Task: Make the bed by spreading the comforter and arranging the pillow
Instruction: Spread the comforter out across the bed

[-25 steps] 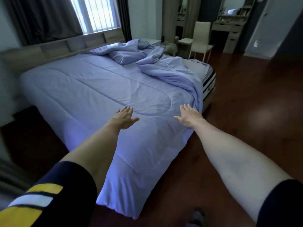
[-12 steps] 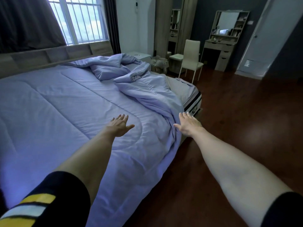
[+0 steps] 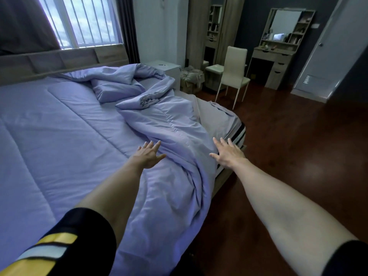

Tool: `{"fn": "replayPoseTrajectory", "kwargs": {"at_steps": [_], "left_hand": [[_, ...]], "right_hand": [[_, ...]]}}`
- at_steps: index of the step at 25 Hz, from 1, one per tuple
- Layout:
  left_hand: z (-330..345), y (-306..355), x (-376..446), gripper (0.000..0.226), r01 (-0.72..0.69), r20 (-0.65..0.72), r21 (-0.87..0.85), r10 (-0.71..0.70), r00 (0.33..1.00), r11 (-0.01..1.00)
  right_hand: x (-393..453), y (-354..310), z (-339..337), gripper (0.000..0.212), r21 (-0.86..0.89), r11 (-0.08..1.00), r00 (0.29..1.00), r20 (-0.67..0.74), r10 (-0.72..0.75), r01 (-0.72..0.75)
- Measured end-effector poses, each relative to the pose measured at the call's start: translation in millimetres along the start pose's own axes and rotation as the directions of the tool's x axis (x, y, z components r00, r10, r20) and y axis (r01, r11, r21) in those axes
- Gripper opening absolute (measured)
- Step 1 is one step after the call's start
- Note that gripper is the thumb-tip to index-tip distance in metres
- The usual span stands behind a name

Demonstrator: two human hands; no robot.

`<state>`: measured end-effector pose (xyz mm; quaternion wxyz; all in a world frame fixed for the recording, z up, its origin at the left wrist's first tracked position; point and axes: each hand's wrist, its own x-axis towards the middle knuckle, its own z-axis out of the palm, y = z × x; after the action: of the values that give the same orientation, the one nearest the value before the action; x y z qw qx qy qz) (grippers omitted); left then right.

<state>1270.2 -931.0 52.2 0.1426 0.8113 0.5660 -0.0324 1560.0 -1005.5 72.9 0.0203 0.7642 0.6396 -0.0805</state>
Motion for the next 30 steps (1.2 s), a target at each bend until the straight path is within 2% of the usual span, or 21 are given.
{"fn": "replayPoseTrajectory", "kwargs": {"at_steps": [5, 10, 14, 18, 24, 26, 30], "left_hand": [[-11.8, 10.9, 132.7, 0.080, 0.081, 0.097, -0.072, -0.074, 0.993, 0.994], [-24.4, 29.8, 223.5, 0.078, 0.144, 0.155, -0.098, -0.128, 0.980, 0.985], [-15.8, 34.7, 279.9, 0.081, 0.249, 0.189, -0.156, -0.218, 0.957, 0.956], [-3.9, 42.2, 339.4, 0.088, 0.396, 0.202, -0.185, -0.359, 0.911, 0.899], [26.5, 51.9, 390.6, 0.114, 0.703, 0.268, -0.277, -0.650, 0.711, 0.655], [34.1, 55.1, 402.0, 0.123, 0.772, 0.282, -0.315, -0.722, 0.632, 0.553], [47.0, 67.1, 411.6, 0.125, 0.879, 0.327, -0.340, -0.834, 0.444, 0.334]], "right_hand": [[132.7, 24.5, -15.1, 0.073, 0.052, 0.999, 0.999, 0.049, -0.013, 0.011], [241.0, 44.8, -26.0, 0.080, 0.077, 0.997, 0.995, 0.096, -0.020, 0.012], [326.5, 53.0, -29.5, 0.085, 0.073, 0.994, 0.991, 0.096, -0.091, 0.084], [436.5, 66.8, -30.8, 0.090, 0.067, 0.974, 0.964, 0.147, -0.224, 0.216], [601.8, 63.9, -19.8, 0.095, 0.068, 0.888, 0.846, 0.281, -0.454, 0.454], [652.8, 52.8, -15.1, 0.096, 0.096, 0.848, 0.796, 0.304, -0.523, 0.521], [711.9, 20.8, 9.1, 0.103, 0.108, 0.775, 0.717, 0.317, -0.621, 0.623]]}}
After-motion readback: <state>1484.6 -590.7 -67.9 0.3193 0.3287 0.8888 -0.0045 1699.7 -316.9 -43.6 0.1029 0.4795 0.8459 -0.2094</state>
